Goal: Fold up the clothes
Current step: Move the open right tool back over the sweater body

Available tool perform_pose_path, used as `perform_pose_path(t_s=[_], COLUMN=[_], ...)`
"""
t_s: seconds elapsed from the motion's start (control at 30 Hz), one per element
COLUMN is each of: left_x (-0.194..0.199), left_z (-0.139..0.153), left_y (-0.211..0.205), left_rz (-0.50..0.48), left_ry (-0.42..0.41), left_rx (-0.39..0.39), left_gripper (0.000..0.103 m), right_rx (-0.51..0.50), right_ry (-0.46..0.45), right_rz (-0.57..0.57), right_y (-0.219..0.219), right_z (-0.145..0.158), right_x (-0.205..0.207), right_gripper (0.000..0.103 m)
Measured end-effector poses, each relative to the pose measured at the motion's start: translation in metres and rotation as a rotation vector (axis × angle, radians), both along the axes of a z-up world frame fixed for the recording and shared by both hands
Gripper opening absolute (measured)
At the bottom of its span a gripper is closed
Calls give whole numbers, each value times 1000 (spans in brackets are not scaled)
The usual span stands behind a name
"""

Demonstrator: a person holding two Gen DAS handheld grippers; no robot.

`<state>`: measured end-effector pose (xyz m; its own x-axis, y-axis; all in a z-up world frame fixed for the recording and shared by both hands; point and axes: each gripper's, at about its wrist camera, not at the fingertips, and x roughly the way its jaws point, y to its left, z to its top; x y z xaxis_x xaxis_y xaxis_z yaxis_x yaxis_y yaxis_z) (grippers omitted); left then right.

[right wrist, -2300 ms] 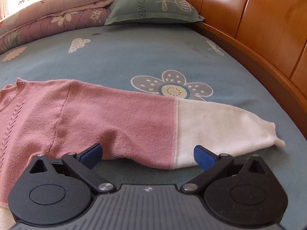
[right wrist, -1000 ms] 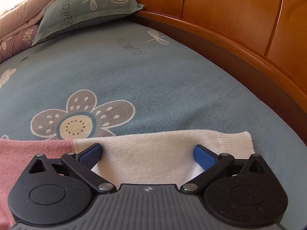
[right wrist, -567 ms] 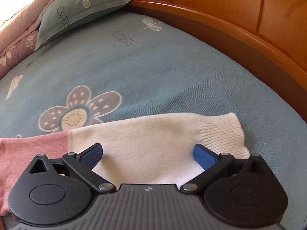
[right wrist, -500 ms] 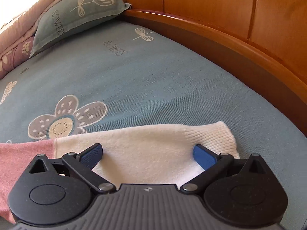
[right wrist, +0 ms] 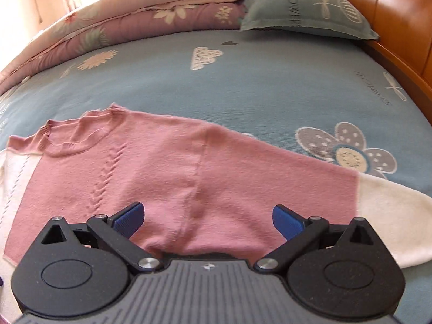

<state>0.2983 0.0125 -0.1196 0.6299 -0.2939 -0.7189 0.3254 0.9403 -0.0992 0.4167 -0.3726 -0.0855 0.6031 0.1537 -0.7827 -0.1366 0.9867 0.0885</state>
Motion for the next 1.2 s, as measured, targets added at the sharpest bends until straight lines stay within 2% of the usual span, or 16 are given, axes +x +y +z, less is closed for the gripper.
perform_pose_path(t_s=[0.17,0.27,0.37,0.5,0.6,0.73,0.8,0.87,1.0,1.1,1.2], left_x=[-1,-1,-2,-4,-5,-6,-7,-8,-10,-12,-13], left_z=[1,2,3,2,2,2,3,4,4,3,2], left_y=[-1,1,2,0,1,5,5,5,6,8,9], left_rz=[-8,-8,-8,-19,-28,-32,-31,-30,-29,-33,-40], left_ry=[3,12,22,22,19,24,27,31,32,25,18], left_rx=[12,6,1,15,19,6,6,8,2,-2,-2], left_gripper=[102,102,102,102,102,102,102,102,102,102,102], right_rx=[-181,-191,-246,-291,-312,-347,-386,-375,-209,-81,39], right_ry=[34,36,-2,-2,25,83,63,30,-41,-30,37], right_rz=[26,-21,54,158,138,76,83,102,203,280,300], right_y=[8,5,30,66,66,50,54,62,94,117,126], right_z=[-19,-8,6,-2,-16,-12,-3,7,18,11,-7], right_x=[-13,-28,-45,-55,-62,-81,-94,-106,-113,-107,-94], right_gripper=[103,103,103,103,103,103,103,103,103,103,103])
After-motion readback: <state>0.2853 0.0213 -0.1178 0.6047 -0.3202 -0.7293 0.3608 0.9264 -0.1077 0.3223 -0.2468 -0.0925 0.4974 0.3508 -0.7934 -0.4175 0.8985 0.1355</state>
